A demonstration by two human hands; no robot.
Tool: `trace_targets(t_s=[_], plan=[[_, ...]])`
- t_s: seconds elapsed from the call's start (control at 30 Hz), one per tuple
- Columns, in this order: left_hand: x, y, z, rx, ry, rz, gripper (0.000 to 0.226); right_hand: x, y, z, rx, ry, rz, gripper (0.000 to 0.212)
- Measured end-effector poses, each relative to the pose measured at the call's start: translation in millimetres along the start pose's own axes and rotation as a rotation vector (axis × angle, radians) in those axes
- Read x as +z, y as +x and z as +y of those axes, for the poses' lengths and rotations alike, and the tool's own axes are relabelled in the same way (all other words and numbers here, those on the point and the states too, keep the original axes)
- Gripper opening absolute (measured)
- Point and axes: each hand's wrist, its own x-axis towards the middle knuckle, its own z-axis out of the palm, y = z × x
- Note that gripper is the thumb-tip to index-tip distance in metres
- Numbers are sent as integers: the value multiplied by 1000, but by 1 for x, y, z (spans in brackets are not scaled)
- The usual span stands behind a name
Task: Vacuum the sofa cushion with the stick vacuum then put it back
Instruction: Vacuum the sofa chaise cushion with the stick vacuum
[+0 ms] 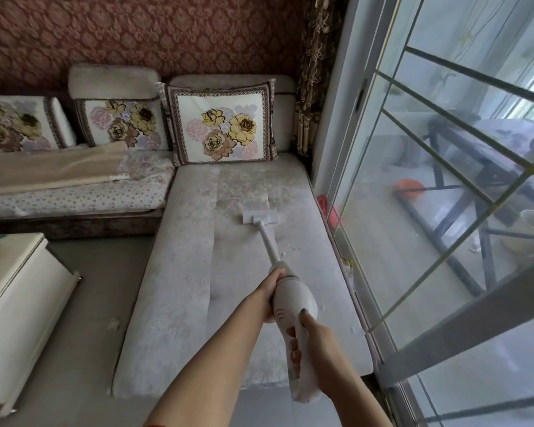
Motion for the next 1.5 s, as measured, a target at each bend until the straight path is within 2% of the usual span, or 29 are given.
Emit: trace_targets(t_s=[0.33, 0.57, 0.8, 1.0, 1.3, 1.5], plan=[[6, -21, -37, 10, 10, 9, 62, -11, -28, 28, -3, 17, 20, 47], [4, -30, -62, -12, -8, 22, 72, -16, -43, 51, -4, -2, 17, 47], [5, -44, -90, -7, -23, 28, 63, -23, -65, 75, 6, -5, 29, 50], [13, -57, -116, -7, -12, 11, 68, -36, -83, 98, -35, -42, 49, 54], [37, -100, -185, 0, -40, -61, 68, -71, -148, 143, 29, 30, 42, 51], [42, -130, -237, -11, -24, -38, 68, -85, -190, 186, 51, 38, 24, 47]])
